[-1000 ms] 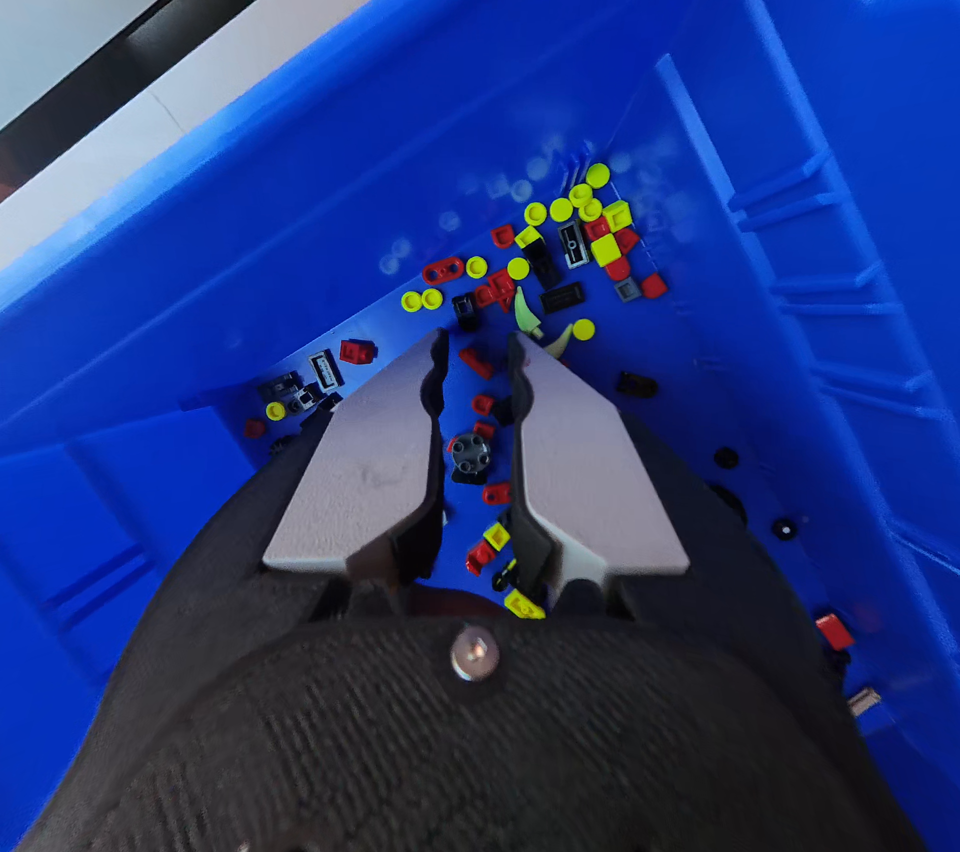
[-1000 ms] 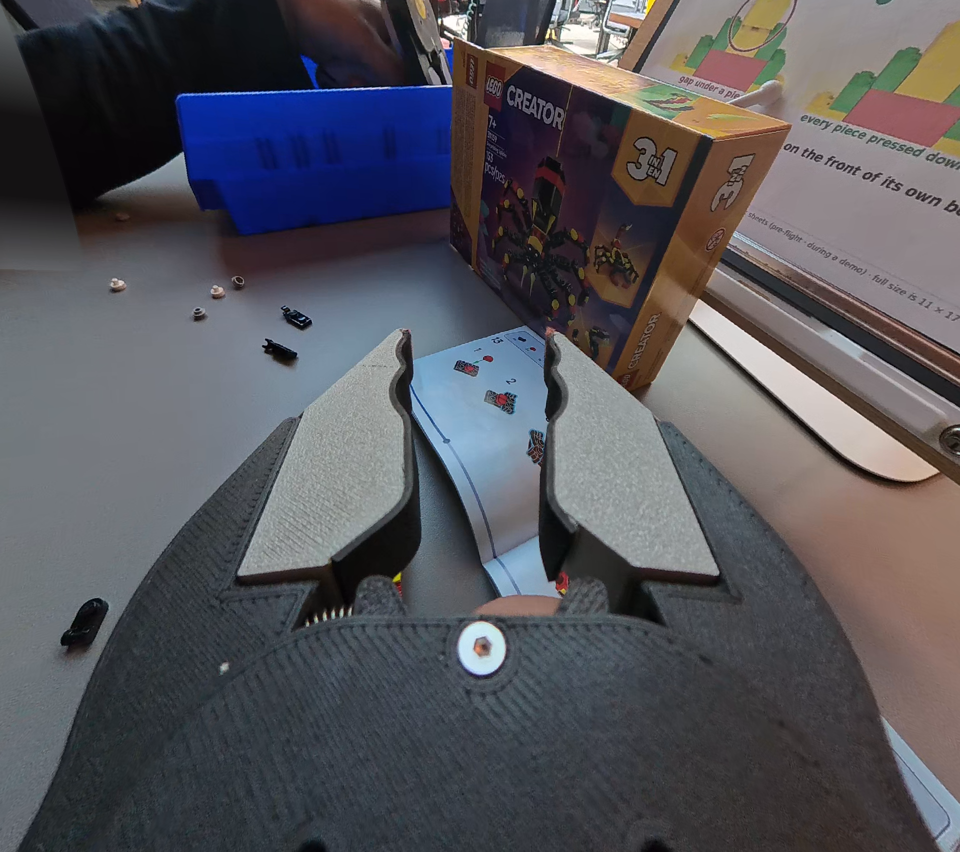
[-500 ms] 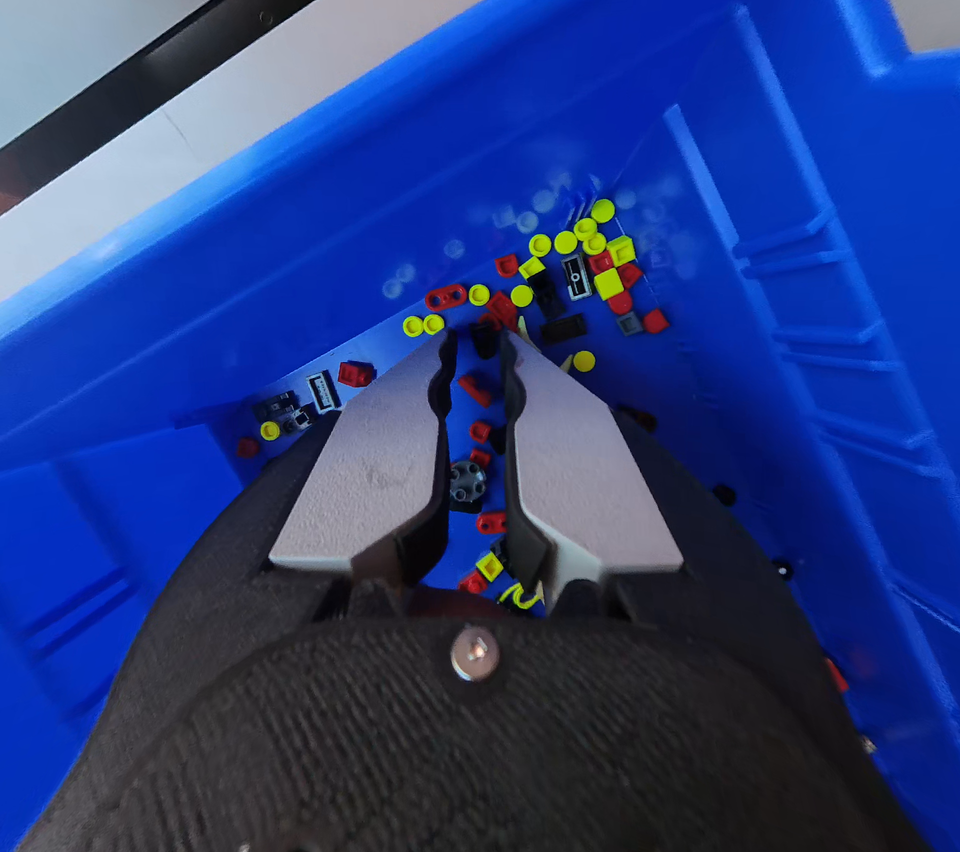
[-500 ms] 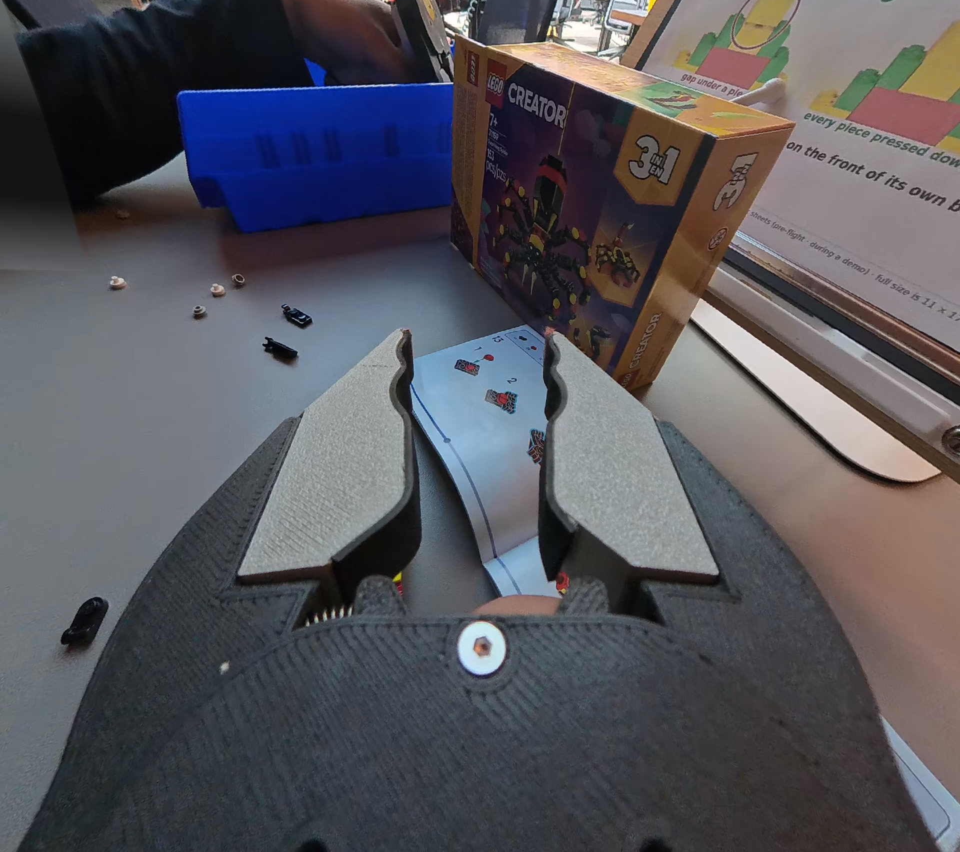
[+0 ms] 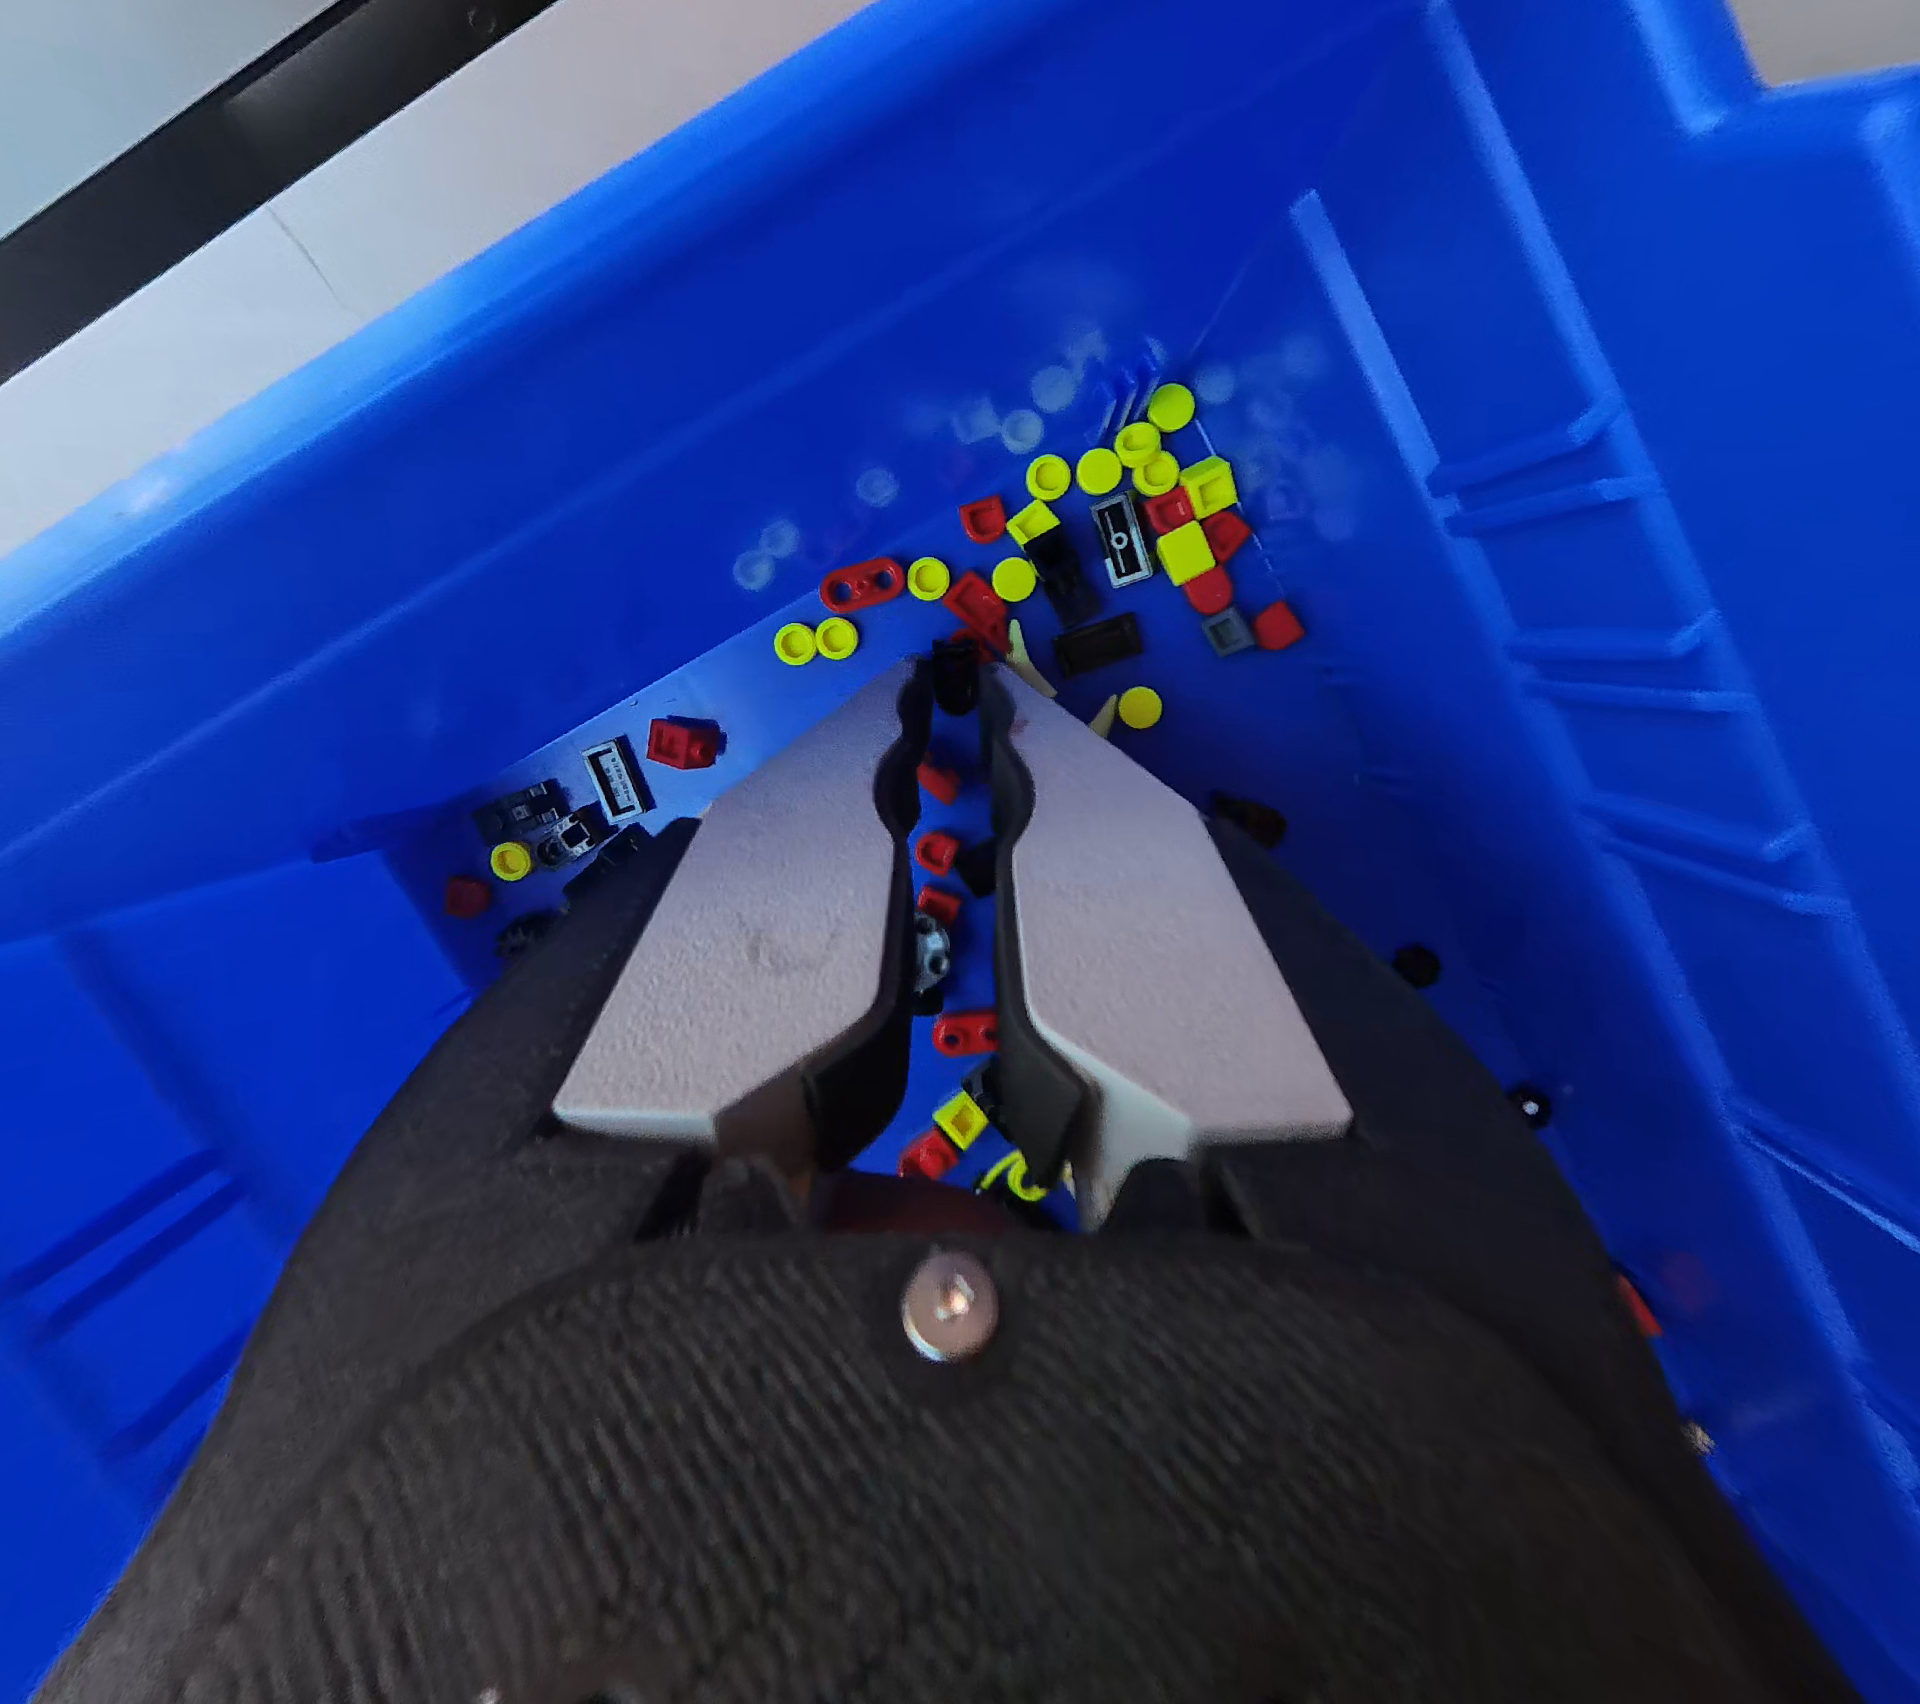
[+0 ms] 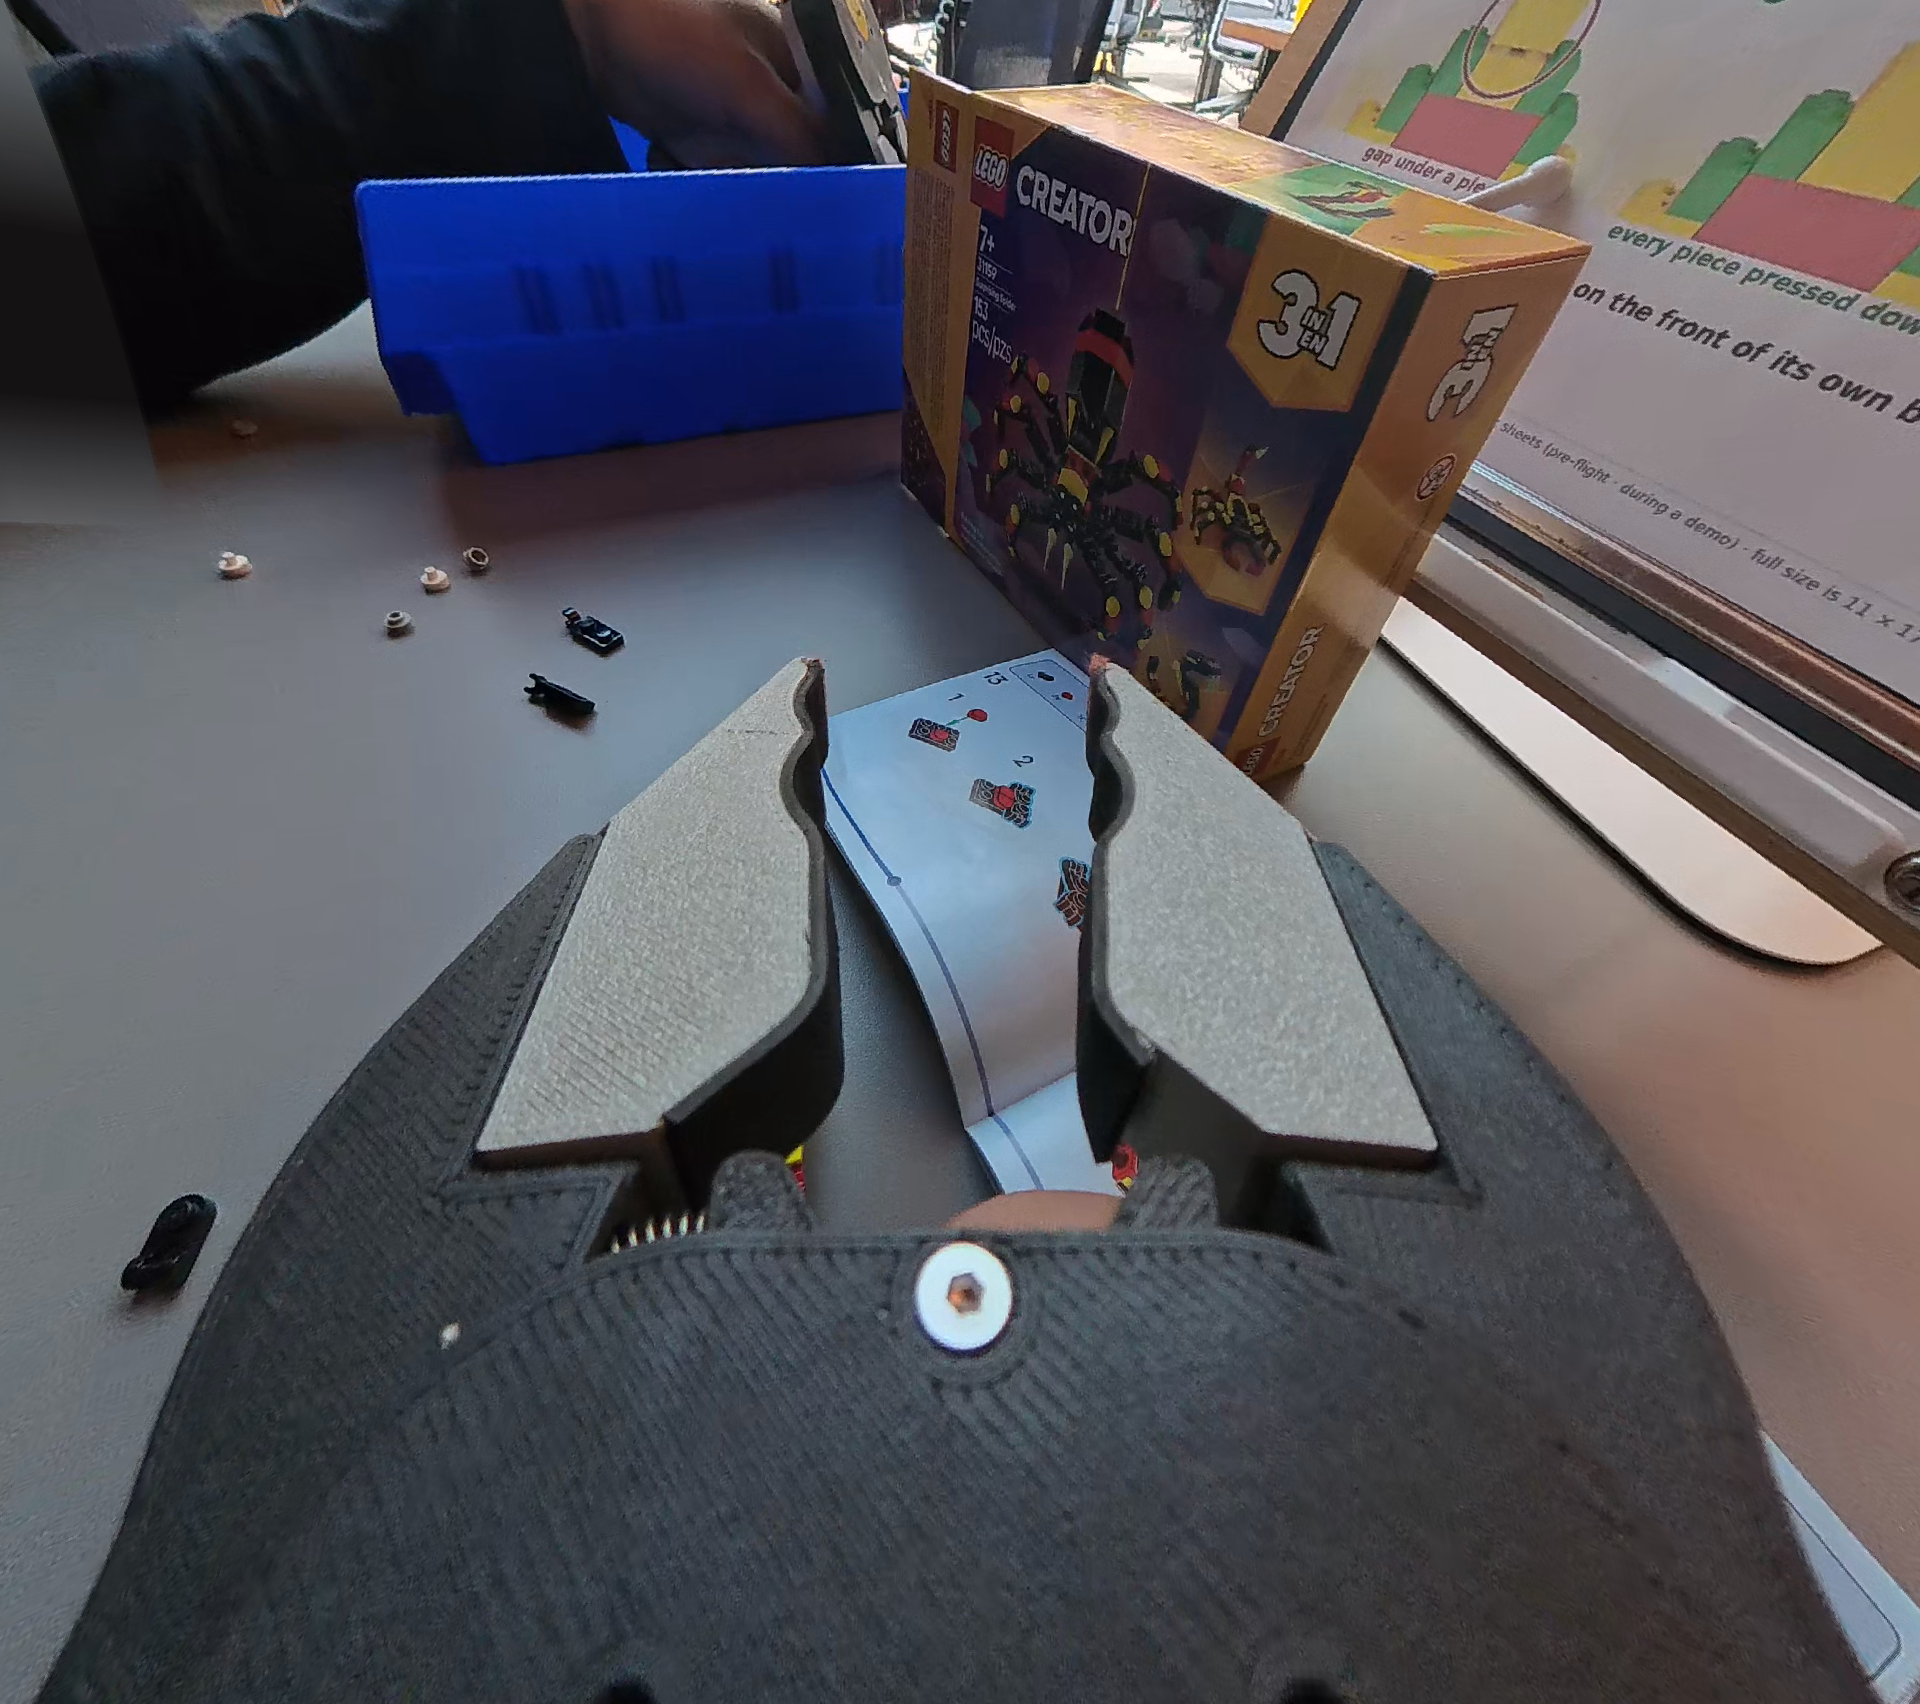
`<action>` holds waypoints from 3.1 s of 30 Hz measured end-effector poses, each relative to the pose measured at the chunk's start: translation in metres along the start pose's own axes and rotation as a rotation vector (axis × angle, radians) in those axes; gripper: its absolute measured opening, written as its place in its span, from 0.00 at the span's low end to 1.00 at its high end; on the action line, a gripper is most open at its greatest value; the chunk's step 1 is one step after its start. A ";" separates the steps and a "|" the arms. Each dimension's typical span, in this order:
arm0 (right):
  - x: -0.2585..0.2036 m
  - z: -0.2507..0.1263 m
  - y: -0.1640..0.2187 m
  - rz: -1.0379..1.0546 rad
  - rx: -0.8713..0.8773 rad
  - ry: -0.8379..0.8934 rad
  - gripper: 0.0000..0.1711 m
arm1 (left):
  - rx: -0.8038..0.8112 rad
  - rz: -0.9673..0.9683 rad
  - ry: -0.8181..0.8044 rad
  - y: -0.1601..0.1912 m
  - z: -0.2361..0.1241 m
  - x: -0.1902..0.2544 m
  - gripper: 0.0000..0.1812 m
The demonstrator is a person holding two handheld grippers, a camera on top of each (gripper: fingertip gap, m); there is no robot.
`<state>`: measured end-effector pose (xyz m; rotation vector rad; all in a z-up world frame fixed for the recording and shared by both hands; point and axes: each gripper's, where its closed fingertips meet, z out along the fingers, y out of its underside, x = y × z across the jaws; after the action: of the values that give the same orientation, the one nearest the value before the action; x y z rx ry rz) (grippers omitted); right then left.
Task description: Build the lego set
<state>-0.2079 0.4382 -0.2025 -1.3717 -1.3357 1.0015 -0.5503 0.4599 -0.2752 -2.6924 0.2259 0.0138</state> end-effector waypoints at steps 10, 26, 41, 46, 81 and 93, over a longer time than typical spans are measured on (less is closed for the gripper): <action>-0.001 0.000 0.000 0.000 -0.001 -0.004 0.27 | 0.089 0.075 -0.066 -0.021 -0.038 0.009 0.04; 0.001 -0.012 -0.012 0.060 0.107 -0.016 0.24 | 0.532 0.551 0.245 -0.034 -0.178 0.285 0.04; -0.038 -0.039 -0.025 0.015 0.085 -0.159 0.24 | 0.384 0.302 0.743 0.017 -0.070 0.439 0.03; -0.078 -0.067 -0.015 -0.024 -0.011 -0.401 0.19 | 0.432 0.319 0.860 0.028 -0.084 0.440 0.03; -0.140 -0.101 -0.003 -0.431 -0.097 -0.573 0.01 | 0.278 0.066 1.351 0.040 -0.136 0.457 0.03; -0.141 -0.102 0.006 -0.443 -0.147 -0.588 0.00 | 0.277 0.085 1.317 0.042 -0.130 0.458 0.03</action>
<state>-0.1175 0.2892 -0.1932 -0.8355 -2.0742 1.0472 -0.1084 0.2954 -0.1957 -1.9965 0.6437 -1.6131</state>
